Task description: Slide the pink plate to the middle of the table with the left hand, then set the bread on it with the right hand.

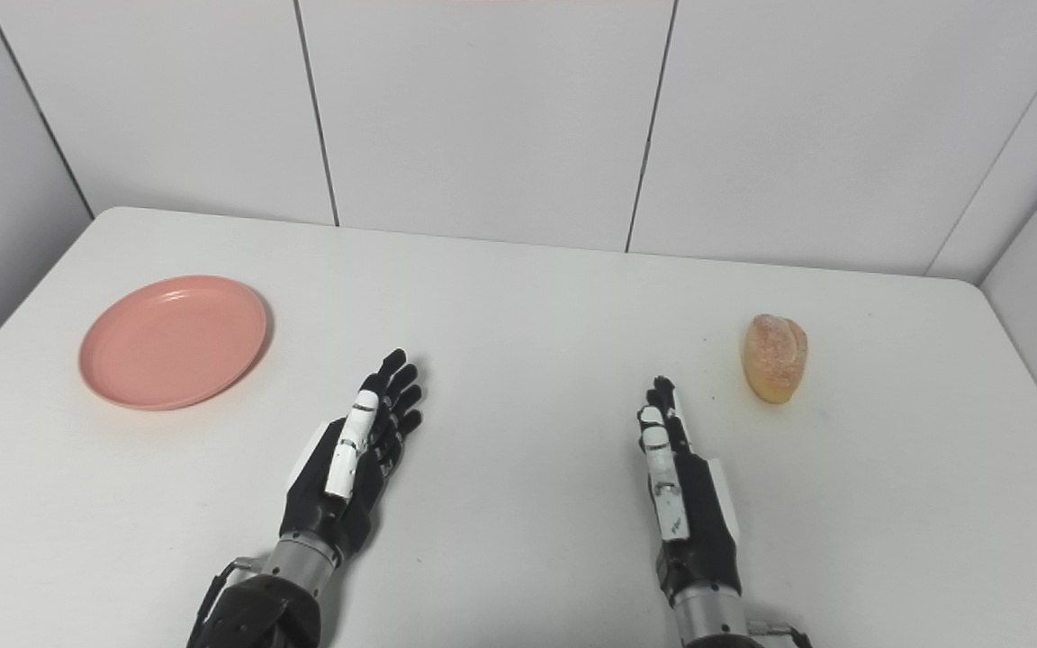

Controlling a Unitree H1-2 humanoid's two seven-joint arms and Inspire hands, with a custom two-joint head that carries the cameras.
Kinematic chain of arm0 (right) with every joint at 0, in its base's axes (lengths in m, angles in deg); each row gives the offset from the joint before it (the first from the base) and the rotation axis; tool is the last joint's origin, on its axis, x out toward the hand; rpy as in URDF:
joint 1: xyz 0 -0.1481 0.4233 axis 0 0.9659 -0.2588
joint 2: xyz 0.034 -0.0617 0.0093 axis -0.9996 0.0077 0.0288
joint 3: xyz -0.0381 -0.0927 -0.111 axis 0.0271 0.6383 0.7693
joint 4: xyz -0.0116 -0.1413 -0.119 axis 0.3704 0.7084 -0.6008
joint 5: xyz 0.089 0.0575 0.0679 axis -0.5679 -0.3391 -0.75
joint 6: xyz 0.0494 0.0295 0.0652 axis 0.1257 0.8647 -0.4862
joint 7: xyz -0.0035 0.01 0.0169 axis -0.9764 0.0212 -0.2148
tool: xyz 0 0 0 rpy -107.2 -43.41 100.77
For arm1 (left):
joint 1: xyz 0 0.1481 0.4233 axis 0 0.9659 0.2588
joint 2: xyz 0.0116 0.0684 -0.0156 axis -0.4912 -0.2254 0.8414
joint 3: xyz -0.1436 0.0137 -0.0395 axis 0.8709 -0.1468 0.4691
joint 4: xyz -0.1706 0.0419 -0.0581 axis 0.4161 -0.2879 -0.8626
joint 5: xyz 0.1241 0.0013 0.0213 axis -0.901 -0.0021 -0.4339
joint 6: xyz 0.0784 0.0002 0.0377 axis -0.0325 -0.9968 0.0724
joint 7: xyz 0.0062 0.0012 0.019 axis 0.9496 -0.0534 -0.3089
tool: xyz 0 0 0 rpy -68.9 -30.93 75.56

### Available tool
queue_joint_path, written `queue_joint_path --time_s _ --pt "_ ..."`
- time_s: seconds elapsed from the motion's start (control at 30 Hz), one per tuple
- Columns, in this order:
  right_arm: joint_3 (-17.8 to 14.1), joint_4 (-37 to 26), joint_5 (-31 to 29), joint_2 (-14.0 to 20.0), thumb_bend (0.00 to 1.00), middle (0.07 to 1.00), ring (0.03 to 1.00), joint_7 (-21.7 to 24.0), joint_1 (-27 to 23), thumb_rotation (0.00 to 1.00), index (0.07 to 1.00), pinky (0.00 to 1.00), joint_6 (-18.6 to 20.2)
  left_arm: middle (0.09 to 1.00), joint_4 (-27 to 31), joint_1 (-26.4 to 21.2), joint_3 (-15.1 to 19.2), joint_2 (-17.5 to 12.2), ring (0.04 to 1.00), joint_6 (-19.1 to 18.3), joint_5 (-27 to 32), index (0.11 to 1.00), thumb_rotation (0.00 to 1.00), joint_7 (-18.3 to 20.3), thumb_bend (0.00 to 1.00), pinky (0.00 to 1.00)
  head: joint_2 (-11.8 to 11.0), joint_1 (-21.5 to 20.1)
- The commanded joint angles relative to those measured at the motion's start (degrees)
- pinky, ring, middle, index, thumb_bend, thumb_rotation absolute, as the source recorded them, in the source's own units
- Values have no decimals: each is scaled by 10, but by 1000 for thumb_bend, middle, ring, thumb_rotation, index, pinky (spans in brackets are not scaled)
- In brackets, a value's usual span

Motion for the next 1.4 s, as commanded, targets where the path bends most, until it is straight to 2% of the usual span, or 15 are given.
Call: queue_joint_path --time_s 0.0,0.53,0.73,0.93,0.97,1.07,1.23,1.37 --pt "0 -16 -4 -1 227 1000 1000 3 -12 1000 1000 1000 -19 1000 11 -7 -1 6 1000 6 4 1000 1000 5 398 1000 0 0" --pt "0 -14 -1 -1 232 1000 1000 2 -11 1000 1000 1000 -22 1000 9 -7 -1 5 1000 9 3 1000 1000 6 401 1000 -2 0" --pt "-1 -17 -6 0 232 1000 1000 5 -8 1000 1000 1000 -17 1000 5 -5 -3 7 1000 14 1 1000 1000 5 401 1000 -13 16" --pt "-10 -18 -16 11 208 1000 1000 11 1 1000 1000 1000 -28 1000 -5 0 -17 19 1000 22 -15 1000 1000 -2 407 1000 -39 72" --pt "-13 -17 -21 15 201 1000 1000 13 3 1000 1000 1000 -31 1000 -8 1 -20 23 1000 25 -18 1000 1000 -3 399 1000 -48 91" --pt "-19 -15 -36 24 201 1000 1000 21 7 1000 1000 1000 -34 1000 -18 3 -27 33 1000 33 -25 1000 1000 -6 384 1000 -59 109" --pt "-31 3 -63 42 199 1000 1000 39 10 1000 1000 1000 -54 1000 -46 5 -37 51 1000 63 -35 1000 1000 -11 359 1000 -93 152" --pt "-35 10 -70 49 180 1000 1000 45 12 1000 1000 1000 -65 1000 -70 4 -41 59 1000 85 -41 1000 1000 -15 363 1000 -109 173"
